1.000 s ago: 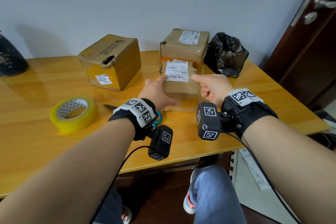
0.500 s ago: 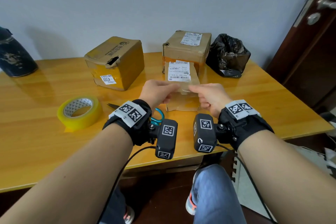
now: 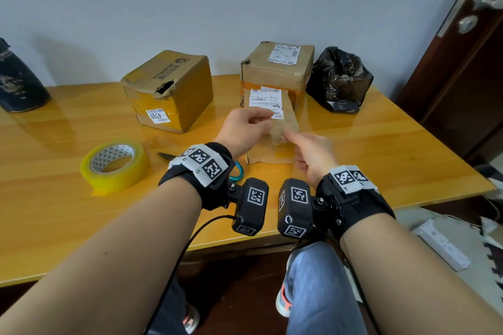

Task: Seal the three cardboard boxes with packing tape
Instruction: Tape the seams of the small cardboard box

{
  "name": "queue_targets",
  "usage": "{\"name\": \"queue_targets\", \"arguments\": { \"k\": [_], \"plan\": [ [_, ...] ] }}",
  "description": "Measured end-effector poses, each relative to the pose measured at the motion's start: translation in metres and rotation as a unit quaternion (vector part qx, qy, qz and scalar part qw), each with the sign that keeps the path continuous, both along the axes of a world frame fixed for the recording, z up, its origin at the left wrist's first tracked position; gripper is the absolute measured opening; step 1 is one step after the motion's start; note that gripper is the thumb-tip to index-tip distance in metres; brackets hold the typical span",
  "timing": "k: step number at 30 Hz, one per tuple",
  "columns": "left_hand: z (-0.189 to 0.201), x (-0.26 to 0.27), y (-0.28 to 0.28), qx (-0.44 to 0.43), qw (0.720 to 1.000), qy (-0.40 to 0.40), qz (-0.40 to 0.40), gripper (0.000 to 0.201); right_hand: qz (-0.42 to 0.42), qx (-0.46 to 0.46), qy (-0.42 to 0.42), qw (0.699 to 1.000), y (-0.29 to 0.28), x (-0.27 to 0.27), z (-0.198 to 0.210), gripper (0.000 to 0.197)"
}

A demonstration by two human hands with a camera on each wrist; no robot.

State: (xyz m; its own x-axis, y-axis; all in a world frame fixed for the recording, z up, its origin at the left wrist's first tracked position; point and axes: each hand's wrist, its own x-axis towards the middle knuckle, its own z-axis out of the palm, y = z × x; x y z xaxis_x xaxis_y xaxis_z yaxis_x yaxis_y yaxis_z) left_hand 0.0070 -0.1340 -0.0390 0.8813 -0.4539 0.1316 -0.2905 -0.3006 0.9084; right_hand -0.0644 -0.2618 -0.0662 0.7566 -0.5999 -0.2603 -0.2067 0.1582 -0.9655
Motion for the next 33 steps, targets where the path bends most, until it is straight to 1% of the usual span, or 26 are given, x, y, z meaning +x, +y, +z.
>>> {"name": "queue_targets", "arguments": {
  "k": [3, 5, 8, 12, 13, 15, 16, 17, 19, 21, 23, 26, 28, 33],
  "plan": [
    [0.003, 0.004, 0.001, 0.02, 0.998, -0.002, -0.053, 0.041, 0.008, -0.031, 0.004, 0.999, 0.002, -0.002, 0.0, 0.022],
    [0.005, 0.007, 0.0, 0.045, 0.996, -0.006, -0.071, 0.041, 0.011, -0.042, 0.005, 0.999, 0.003, -0.002, -0.001, 0.031],
    [0.005, 0.01, -0.002, 0.053, 0.996, -0.011, -0.071, 0.028, 0.023, -0.045, -0.001, 0.999, 0.005, -0.002, -0.002, 0.037],
    [0.003, 0.015, -0.006, 0.067, 0.996, -0.025, -0.05, 0.008, 0.038, -0.018, -0.004, 0.999, 0.004, -0.003, -0.004, 0.037],
    [0.003, 0.015, -0.007, 0.072, 0.996, -0.025, -0.049, 0.004, 0.042, -0.012, 0.001, 0.999, 0.003, -0.004, -0.004, 0.034],
    [0.003, 0.016, -0.009, 0.066, 0.996, -0.016, -0.05, 0.002, 0.047, 0.018, 0.02, 0.999, 0.001, -0.005, -0.005, 0.017],
    [0.002, 0.016, -0.01, 0.063, 0.997, -0.012, -0.051, 0.002, 0.048, 0.052, 0.032, 0.997, 0.0, -0.006, -0.005, 0.01],
    [0.002, 0.016, -0.011, 0.064, 0.996, -0.014, -0.053, 0.003, 0.047, 0.091, 0.05, 0.994, -0.003, -0.006, -0.006, 0.012],
    [0.0, 0.016, -0.013, 0.076, 0.995, -0.027, -0.057, 0.006, 0.049, 0.159, 0.103, 0.981, -0.008, -0.005, -0.009, 0.023],
    [-0.001, 0.016, -0.015, 0.08, 0.994, -0.034, -0.059, 0.008, 0.065, 0.202, 0.133, 0.968, -0.012, -0.005, -0.01, 0.031],
    [-0.002, 0.016, -0.016, 0.073, 0.995, -0.032, -0.056, 0.008, 0.067, 0.248, 0.123, 0.959, -0.013, -0.004, -0.008, 0.03],
    [-0.003, 0.018, -0.016, 0.074, 0.995, -0.039, -0.049, 0.009, 0.034, 0.329, 0.083, 0.94, -0.009, -0.005, -0.004, 0.02],
    [-0.003, 0.02, -0.016, 0.078, 0.995, -0.046, -0.046, 0.008, 0.02, 0.346, 0.067, 0.936, -0.006, -0.005, -0.003, 0.014],
    [-0.003, 0.023, -0.016, 0.082, 0.995, -0.037, -0.038, 0.007, 0.036, 0.31, 0.091, 0.946, -0.004, -0.004, -0.004, 0.015]
  ]
}}
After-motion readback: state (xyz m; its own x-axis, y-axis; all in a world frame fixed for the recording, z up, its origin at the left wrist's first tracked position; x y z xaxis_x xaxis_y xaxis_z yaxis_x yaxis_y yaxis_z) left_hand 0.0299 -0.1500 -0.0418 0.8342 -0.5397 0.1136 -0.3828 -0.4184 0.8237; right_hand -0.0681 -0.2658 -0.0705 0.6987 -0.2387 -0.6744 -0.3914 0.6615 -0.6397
